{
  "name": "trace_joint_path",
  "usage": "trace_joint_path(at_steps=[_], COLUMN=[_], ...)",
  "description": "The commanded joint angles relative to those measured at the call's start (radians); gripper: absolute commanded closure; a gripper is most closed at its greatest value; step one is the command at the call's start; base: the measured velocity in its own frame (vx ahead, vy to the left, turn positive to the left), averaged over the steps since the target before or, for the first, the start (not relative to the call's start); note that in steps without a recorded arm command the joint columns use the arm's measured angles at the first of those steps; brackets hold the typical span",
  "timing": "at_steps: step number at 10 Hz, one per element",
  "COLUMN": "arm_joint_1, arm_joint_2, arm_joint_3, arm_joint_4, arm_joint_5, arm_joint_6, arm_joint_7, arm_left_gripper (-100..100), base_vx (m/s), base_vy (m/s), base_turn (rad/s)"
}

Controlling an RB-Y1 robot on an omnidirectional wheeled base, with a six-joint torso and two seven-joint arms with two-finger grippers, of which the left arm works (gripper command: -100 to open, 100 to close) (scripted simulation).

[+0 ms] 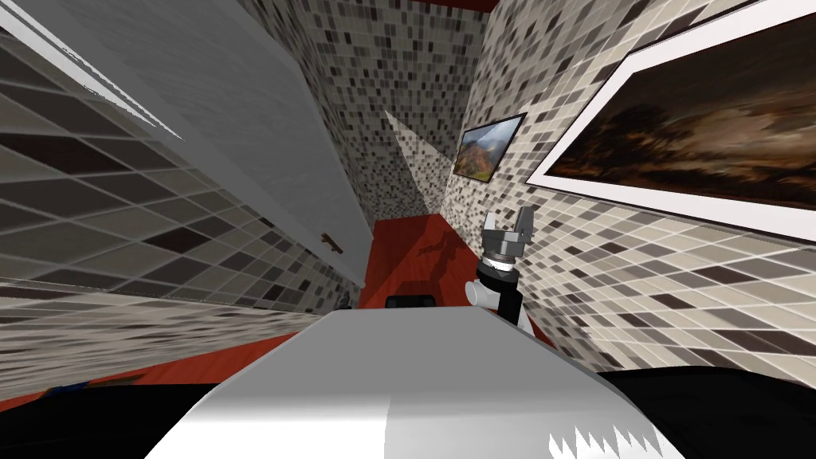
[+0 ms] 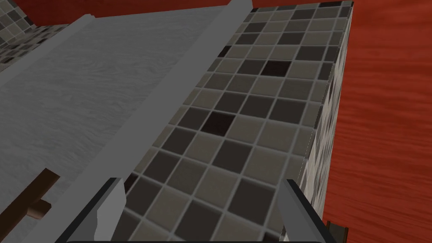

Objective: Push the door open

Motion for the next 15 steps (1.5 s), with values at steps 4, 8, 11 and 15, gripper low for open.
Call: trace_joint_path(at_steps=[4,8,11,15], arm_joint_1=[-0.012,-0.024,-0.034,-0.047], arm_joint_2=[0.014,0.031,0.044,0.060], arm_joint_3=[0.001,0.004,0.007,0.011], arm_joint_4=[0.054,0.116,0.165,0.225], arm_joint_5=[-0.036,-0.079,-0.114,-0.156], arm_joint_6=[0.057,0.121,0.172,0.234], arm_joint_7=[0.040,0.086,0.123,0.167], arm_left_gripper=[-100,-100,-100,-100], base_vx=[0.088,0.115,0.143,0.111], base_vy=[-0.042,-0.046,-0.060,-0.045], base_turn=[0.001,0.002,0.001,0.002])
